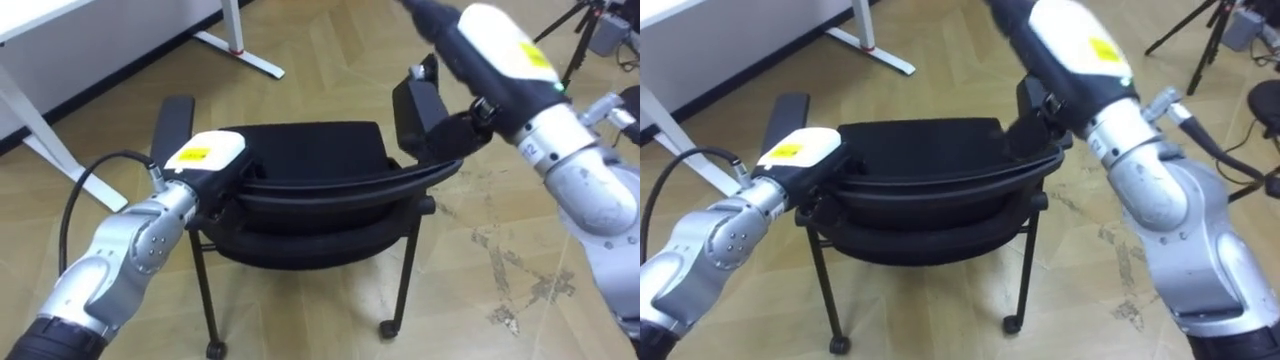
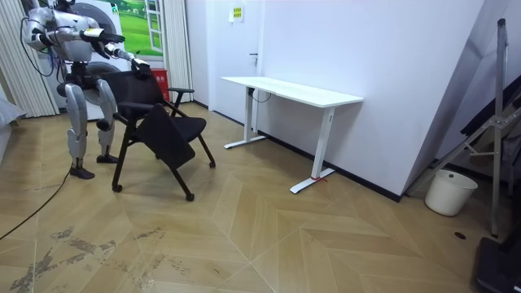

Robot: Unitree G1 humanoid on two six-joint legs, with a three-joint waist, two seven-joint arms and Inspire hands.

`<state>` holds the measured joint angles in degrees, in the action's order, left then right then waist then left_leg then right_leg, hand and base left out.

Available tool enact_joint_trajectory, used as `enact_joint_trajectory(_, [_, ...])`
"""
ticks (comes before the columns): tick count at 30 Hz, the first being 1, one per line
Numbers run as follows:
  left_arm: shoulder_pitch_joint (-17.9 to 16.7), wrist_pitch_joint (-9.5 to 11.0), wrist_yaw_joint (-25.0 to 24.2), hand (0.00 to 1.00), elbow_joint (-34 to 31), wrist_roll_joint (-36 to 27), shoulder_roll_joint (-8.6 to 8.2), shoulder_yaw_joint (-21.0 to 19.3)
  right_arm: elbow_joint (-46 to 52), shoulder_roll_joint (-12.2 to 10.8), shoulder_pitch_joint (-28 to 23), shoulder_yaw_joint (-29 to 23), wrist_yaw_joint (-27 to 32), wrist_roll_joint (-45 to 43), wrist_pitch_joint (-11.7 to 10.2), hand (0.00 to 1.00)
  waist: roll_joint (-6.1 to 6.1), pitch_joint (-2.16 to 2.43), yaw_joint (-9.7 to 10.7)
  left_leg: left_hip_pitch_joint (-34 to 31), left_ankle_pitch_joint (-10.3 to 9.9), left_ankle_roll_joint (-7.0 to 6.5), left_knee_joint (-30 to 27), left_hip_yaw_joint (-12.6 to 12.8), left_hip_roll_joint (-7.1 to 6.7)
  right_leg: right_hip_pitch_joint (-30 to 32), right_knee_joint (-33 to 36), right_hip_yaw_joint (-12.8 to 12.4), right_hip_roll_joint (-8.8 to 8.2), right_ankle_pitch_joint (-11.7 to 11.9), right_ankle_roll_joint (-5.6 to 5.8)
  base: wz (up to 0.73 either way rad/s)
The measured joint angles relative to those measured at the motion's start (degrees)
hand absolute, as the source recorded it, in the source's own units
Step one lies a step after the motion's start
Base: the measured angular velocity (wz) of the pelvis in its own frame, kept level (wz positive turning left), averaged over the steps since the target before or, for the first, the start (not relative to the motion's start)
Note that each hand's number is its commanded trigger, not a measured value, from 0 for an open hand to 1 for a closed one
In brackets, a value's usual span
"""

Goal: Push chair

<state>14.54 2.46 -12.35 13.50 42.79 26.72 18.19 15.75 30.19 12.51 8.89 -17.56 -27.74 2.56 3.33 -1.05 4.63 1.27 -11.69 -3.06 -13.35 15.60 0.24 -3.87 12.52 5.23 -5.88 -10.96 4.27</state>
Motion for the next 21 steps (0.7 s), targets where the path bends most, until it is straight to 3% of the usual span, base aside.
enact_joint_trajectory(15, [0.7, 2.8, 0.2, 1.00, 0.6, 0.0, 0.37, 0.0, -2.2, 0.1, 0.0, 1.9, -9.7, -2.1, -0.1, 0.00, 0.33, -0.18, -0.6, -0.1, 0.0, 0.01, 0.2, -0.7, 0.01, -0.1, 0.0, 1.3, 0.03, 0.0, -0.01, 0.01])
enact_joint_trajectory(21, [0.9, 3.0, -0.3, 1.00, 0.5, 0.0, 0.43, 0.0, -2.2, 0.9, -0.1, 3.6, -14.8, -2.1, -0.1, 0.00, 0.36, -0.14, -0.9, -0.1, 0.0, 0.02, 0.2, -0.7, -0.04, 0.0, 0.0, 1.2, 0.03, 0.0, -0.01, 0.00])
